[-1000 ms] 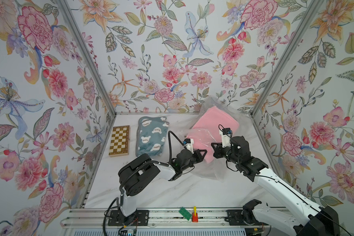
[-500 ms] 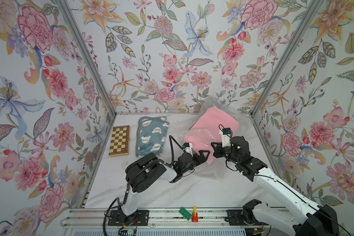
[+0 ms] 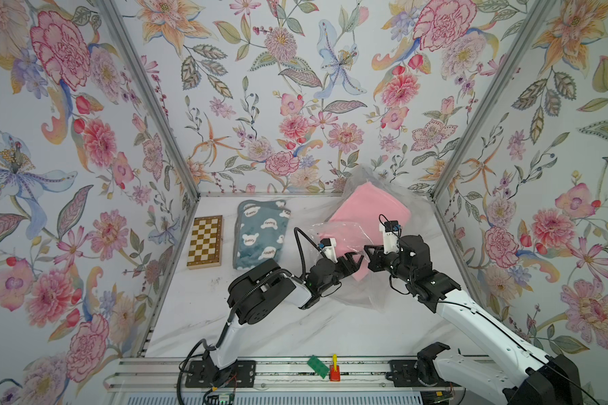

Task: Take the blanket out of the vacuum bag
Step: Take out the blanket from the vacuum bag.

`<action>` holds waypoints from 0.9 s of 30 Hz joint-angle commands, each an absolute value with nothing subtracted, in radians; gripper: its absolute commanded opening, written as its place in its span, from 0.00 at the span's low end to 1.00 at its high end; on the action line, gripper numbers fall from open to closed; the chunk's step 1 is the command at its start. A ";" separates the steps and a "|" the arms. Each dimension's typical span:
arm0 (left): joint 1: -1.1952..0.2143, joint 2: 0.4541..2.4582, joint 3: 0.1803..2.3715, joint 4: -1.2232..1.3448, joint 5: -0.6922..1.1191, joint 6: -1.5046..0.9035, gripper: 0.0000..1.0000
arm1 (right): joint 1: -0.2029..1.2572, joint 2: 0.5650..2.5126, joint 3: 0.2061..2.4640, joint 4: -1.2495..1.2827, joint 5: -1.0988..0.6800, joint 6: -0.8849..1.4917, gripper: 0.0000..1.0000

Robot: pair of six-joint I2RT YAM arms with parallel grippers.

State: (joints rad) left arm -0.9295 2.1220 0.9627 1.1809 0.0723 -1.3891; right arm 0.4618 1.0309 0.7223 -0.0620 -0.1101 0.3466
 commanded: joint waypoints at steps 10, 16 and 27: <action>-0.927 1.983 0.821 1.172 0.103 -1.394 0.00 | 0.437 1.035 0.730 -0.038 -0.114 0.346 0.00; -0.938 1.891 0.823 1.048 0.145 -1.364 0.00 | 0.422 1.040 0.744 -0.058 -0.098 0.331 0.00; -0.969 1.865 0.677 1.147 0.146 -1.427 0.00 | 0.407 1.048 0.756 -0.060 -0.116 0.332 0.00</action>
